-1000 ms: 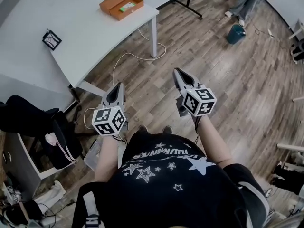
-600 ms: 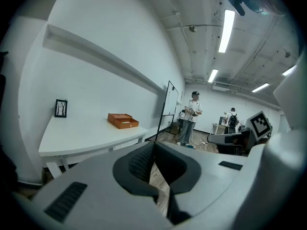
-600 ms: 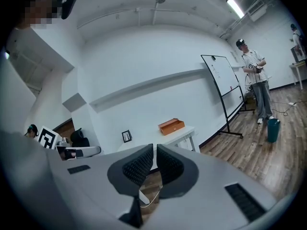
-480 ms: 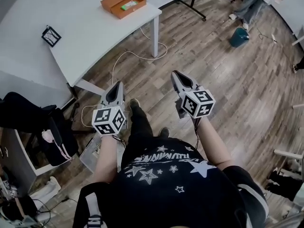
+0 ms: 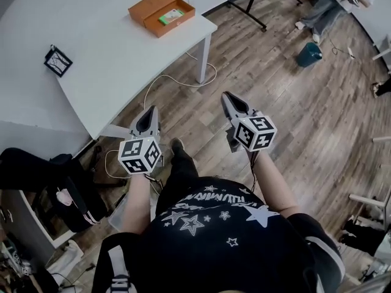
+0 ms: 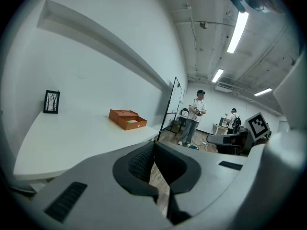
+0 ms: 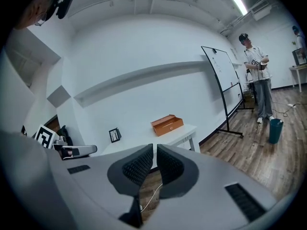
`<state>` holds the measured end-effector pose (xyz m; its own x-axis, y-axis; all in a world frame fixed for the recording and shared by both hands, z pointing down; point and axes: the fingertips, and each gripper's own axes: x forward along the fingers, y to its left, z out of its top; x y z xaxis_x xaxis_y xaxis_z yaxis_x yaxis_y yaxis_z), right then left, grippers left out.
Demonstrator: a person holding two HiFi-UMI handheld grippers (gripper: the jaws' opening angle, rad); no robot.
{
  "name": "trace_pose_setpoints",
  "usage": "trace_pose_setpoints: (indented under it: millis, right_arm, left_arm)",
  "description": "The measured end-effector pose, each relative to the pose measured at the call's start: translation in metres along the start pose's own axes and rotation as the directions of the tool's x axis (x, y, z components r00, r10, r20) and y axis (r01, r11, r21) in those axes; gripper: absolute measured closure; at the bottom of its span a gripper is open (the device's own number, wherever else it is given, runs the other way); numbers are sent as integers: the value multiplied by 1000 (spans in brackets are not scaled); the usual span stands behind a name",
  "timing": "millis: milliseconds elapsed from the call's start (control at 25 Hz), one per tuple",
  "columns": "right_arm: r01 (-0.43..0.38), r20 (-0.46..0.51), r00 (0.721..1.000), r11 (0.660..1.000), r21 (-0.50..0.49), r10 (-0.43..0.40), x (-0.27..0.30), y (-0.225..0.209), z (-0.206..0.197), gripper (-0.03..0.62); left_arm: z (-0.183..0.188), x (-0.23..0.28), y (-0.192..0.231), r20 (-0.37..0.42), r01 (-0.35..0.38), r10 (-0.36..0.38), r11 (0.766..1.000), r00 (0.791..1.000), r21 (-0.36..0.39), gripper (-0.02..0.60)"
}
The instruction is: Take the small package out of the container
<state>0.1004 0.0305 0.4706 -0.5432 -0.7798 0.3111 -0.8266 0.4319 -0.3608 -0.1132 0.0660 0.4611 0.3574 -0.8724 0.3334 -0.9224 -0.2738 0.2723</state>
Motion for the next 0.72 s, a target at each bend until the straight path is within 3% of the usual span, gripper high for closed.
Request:
trace_pose_setpoints:
  millis: [560,720]
  right_arm:
    - [45,-16,999,999,-26,-45,132,8,45,540]
    - [46,-7,999,999,-27,-46,153,19,50,540]
  left_arm:
    - [48,77,101,-11,45,-45,998,999,-34,563]
    - [52,84,114,-19,63,-63,998,998,3,563]
